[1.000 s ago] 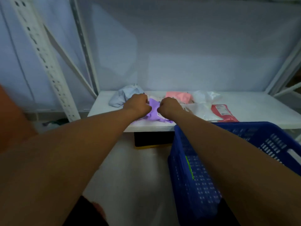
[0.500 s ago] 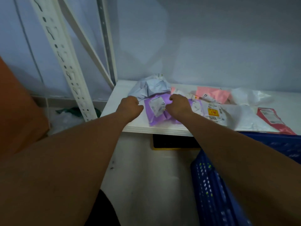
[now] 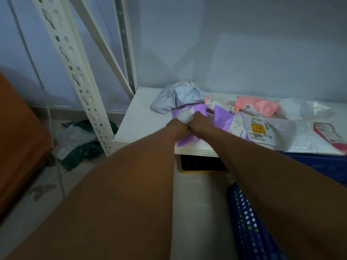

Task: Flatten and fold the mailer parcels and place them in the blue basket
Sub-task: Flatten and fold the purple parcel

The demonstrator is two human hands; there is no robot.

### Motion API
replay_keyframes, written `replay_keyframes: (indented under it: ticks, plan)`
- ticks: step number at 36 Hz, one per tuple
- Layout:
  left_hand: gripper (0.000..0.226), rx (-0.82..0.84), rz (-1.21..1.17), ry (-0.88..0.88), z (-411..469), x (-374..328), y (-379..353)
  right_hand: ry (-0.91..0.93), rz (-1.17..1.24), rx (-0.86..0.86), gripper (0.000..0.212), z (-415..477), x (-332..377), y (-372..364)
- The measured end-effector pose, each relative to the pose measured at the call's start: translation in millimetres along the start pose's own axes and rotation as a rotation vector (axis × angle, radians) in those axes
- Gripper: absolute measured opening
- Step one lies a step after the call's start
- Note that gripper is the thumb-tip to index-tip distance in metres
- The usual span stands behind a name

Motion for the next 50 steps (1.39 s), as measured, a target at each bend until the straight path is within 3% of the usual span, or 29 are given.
replay_keyframes:
  ticks: [4,12,15,18,22,25,27,31,36,39,42,50]
  plan:
    - [0.026,-0.056,-0.143,0.135,4,8,19,-0.008,0.000,0.042,0.043,-8,0,-3]
    - [0.030,-0.014,-0.311,0.251,0,35,49,0.035,0.007,-0.021,0.021,-20,20,-11]
    - [0.036,-0.019,-0.321,0.320,1,37,54,0.050,-0.123,-0.063,0.038,-24,31,-15]
    - [0.034,-0.112,-0.249,0.387,8,42,59,0.022,-0.297,-0.096,0.072,-25,36,-22]
    - [0.033,-0.362,0.093,0.081,12,45,67,-0.071,-0.429,0.025,0.133,-28,39,-27]
    - [0.037,-0.390,0.513,-0.187,13,49,62,-0.055,-0.500,0.130,0.150,-24,40,-30]
    - [0.056,-0.328,0.694,-0.332,19,52,55,-0.060,-0.558,0.221,0.155,-24,39,-31]
    - [0.105,-0.182,0.887,-0.437,24,63,51,0.043,-0.586,0.248,0.154,-29,37,-35]
    - [0.132,-0.156,0.981,-0.562,28,65,50,0.301,-0.603,0.120,0.132,-31,34,-33]
    - [0.131,-0.163,1.056,-0.572,27,67,50,0.428,-0.607,0.072,0.107,-30,30,-28]
    - [0.127,-0.147,1.072,-0.534,27,64,51,0.504,-0.612,0.049,0.097,-24,25,-25]
    - [0.099,-0.137,1.041,-0.551,30,63,51,0.455,-0.537,0.045,0.084,-20,20,-32]
Point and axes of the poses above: each hand's wrist, its own z-axis towards the middle knuckle, its own y-axis out of the back of the hand, x = y × z, the point moved 2 cm from there along z, towards the middle knuckle, and after that the axes turned 9 degrees about -x, right-handed, at the moved point
